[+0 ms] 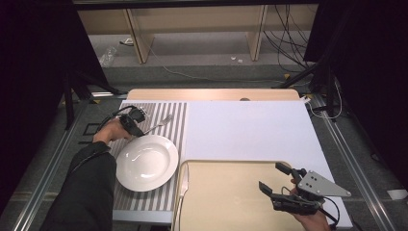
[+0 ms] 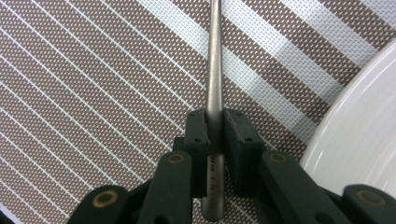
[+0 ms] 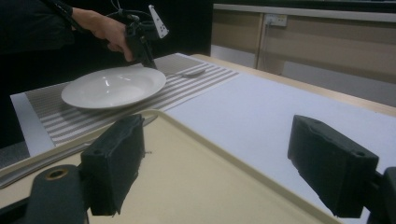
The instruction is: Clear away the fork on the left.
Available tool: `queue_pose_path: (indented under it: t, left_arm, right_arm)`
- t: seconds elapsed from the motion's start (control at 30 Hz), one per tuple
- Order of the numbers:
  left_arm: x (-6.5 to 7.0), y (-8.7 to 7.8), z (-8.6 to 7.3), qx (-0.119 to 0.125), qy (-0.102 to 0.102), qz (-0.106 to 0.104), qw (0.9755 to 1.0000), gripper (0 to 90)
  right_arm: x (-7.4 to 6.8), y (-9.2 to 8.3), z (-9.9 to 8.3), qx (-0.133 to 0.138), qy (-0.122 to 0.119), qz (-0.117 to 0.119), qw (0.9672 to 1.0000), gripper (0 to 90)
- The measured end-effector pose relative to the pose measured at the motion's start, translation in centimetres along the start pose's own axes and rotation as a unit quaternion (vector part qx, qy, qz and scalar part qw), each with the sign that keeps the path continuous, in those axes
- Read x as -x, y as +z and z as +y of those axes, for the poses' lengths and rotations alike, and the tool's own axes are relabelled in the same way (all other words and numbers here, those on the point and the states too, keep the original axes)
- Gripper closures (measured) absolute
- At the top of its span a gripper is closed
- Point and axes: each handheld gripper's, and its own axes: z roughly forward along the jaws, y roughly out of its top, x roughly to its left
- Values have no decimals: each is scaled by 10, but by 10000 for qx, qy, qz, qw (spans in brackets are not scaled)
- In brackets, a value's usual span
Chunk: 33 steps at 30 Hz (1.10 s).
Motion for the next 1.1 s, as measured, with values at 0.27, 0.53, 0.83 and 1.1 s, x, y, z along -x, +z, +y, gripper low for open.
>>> queue_pose_path:
  t: [0.27,0.53,0.83,1.1]
  left_arm:
    - [-5,-1,-1,-11,-595,-121,9982,804]
    - [-11,-2,-4,53,-1013,-60,9948,805]
    - [-19,-17,-6,318,-1509,1,9880,806]
    - [-23,-38,-7,586,-1740,20,9830,805]
  right_arm:
    - [0,0,0,-1,-14,0,10000,196]
    - [0,0,1,-2,-1,11,10000,196]
    - [-1,0,1,-11,4,13,10000,196]
    - [-1,0,1,-51,-12,-8,10000,196]
